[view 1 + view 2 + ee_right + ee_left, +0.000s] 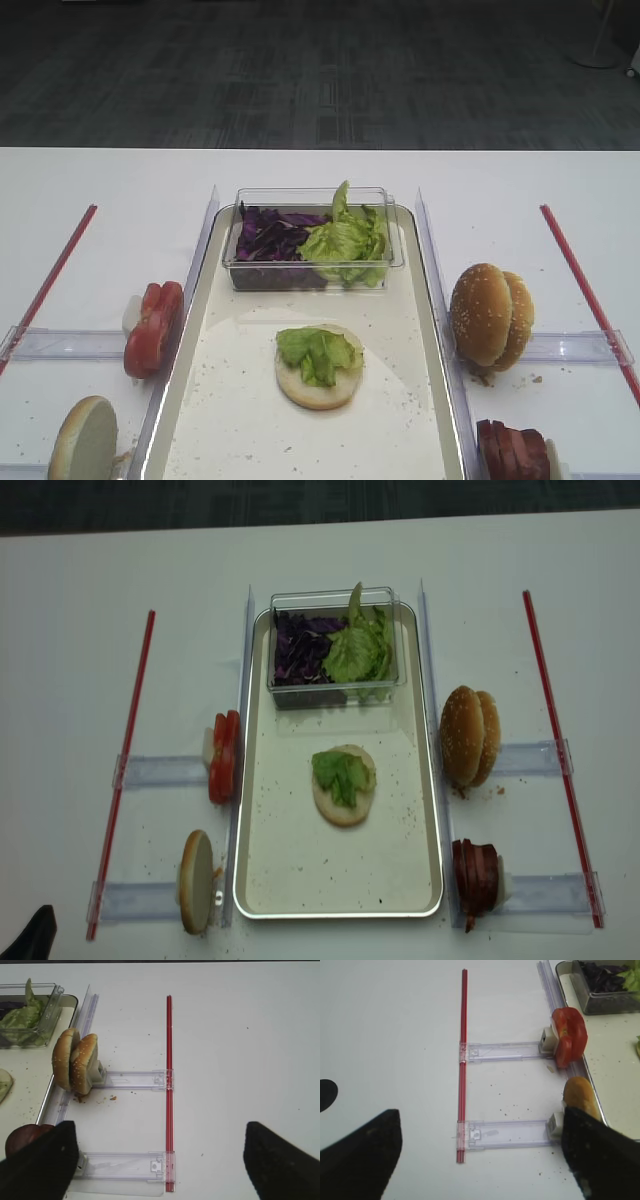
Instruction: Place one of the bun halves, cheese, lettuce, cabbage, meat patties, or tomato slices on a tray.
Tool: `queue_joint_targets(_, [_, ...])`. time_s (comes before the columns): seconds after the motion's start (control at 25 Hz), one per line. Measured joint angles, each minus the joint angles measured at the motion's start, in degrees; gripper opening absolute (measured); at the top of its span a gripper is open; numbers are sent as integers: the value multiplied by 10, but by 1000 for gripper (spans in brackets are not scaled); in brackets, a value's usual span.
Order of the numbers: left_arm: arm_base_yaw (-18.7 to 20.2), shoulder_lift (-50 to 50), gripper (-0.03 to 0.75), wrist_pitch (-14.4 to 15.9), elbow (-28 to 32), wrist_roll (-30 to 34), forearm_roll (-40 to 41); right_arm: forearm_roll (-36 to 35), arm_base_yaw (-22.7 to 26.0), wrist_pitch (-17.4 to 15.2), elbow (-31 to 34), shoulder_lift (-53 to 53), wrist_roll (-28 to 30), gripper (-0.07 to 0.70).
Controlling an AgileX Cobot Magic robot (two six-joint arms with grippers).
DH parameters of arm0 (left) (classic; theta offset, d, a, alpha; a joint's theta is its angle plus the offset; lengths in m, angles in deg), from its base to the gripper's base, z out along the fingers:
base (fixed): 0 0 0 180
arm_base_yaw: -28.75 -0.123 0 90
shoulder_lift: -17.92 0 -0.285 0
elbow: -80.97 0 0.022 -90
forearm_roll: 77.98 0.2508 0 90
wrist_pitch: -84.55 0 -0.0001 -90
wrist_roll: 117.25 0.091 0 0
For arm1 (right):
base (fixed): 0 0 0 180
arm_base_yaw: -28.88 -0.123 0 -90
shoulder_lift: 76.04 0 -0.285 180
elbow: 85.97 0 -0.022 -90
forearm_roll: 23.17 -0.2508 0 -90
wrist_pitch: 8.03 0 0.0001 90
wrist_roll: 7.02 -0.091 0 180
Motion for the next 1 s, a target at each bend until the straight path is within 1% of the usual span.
queue_joint_targets(1.0, [0, 0, 598, 0, 0, 0, 0, 0, 0, 0, 0, 0, 0, 685])
